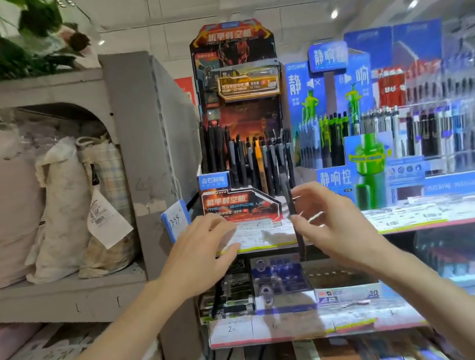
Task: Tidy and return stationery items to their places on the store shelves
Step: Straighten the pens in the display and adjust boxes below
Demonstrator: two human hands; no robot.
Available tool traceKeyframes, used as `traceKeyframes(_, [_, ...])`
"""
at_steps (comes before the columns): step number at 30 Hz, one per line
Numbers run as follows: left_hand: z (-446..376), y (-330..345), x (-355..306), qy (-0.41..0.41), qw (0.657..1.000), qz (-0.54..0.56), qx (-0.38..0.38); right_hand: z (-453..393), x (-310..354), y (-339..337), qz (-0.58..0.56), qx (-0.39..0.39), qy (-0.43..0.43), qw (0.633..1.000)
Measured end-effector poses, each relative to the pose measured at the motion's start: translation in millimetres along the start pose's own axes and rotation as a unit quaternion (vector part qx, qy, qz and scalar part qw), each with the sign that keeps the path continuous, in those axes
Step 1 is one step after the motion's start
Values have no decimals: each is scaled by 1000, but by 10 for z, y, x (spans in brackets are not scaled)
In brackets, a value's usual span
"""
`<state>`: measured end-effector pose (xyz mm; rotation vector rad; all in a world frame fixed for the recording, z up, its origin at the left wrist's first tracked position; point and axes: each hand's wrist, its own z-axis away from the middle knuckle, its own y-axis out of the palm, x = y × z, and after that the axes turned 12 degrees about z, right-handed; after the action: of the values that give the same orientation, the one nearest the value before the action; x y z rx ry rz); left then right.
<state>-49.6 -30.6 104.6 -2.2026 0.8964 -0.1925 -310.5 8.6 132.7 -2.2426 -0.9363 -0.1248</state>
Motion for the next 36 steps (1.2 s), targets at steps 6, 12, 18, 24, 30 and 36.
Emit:
traceKeyframes(6, [-104,97,-25,-13,1000,17,7,-362,-72,-118,24,-38,11,999])
traceKeyframes(12, [-96,118,-21,-18,1000,20,5,-756,-103,-143,47,-52,36,997])
traceKeyframes(18, [-105,120,-27,-25,999,22,6,-1031,-188,52,99,-57,93,989])
traceKeyframes(24, [-110,119,-23,-29,999,22,11,-1138,-178,170,109,-35,119,986])
traceKeyframes(30, [-108,125,-20,-30,999,22,11,-1183,-170,195,104,-25,121,987])
traceKeyframes(36, [-102,128,-4,-27,999,22,14,-1208,-154,249,80,-18,127,989])
